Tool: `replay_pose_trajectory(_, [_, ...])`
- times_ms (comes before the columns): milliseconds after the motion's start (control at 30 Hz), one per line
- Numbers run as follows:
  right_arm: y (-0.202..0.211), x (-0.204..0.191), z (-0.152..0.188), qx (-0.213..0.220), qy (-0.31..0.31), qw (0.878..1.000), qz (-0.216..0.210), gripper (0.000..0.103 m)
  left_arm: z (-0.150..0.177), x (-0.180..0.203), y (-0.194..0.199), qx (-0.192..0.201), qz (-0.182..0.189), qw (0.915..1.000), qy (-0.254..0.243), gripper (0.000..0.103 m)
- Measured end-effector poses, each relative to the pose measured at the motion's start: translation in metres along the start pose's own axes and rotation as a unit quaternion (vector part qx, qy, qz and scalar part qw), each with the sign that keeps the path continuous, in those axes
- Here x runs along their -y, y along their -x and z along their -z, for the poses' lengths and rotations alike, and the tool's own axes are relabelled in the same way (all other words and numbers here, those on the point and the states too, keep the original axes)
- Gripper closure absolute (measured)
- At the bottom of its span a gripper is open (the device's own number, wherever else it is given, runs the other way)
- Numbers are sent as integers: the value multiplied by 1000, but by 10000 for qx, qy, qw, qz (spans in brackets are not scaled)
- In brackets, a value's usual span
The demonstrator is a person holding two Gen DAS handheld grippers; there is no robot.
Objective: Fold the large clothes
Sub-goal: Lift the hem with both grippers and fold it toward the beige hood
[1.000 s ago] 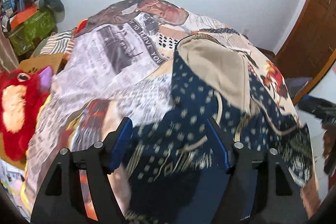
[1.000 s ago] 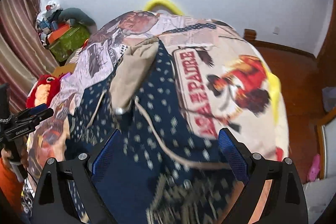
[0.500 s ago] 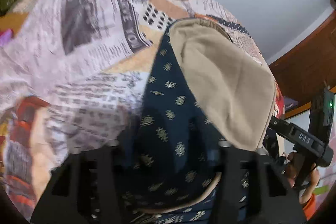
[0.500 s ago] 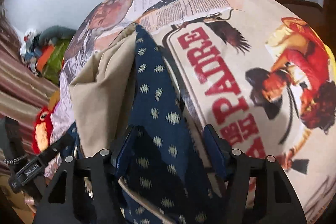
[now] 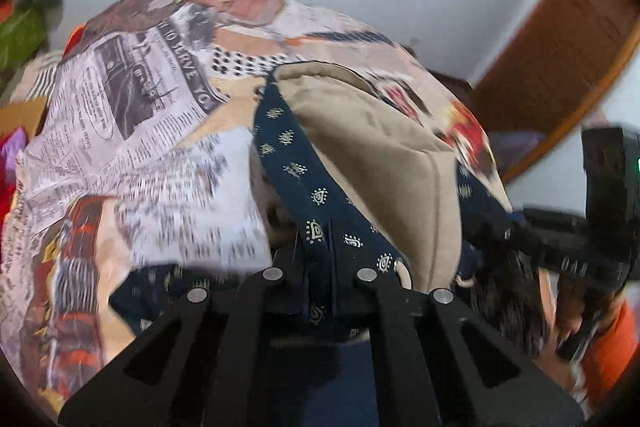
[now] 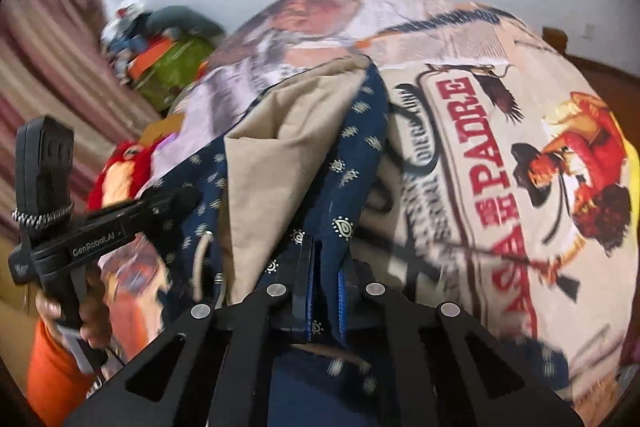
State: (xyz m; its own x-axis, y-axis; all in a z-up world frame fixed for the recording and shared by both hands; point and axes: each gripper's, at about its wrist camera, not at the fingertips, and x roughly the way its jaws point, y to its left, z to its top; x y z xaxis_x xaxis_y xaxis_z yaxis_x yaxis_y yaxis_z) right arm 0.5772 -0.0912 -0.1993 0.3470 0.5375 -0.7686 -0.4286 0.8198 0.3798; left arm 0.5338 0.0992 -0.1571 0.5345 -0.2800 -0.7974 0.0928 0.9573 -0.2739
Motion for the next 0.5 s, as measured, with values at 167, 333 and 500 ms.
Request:
replay_pose_trajectory(167, [33, -17, 54, -136, 190, 9997, -122, 96, 59, 14, 26, -309, 266, 9987, -318, 97])
replay_pose_trajectory(333, [37, -20, 112, -403, 257, 9988, 124, 96, 116, 21, 21, -733, -65, 9955, -597, 97])
replay_pose_trajectory(500, [39, -13, 136, -590, 86, 9978, 288, 96, 140, 10, 22, -902, -414, 9938, -492, 96])
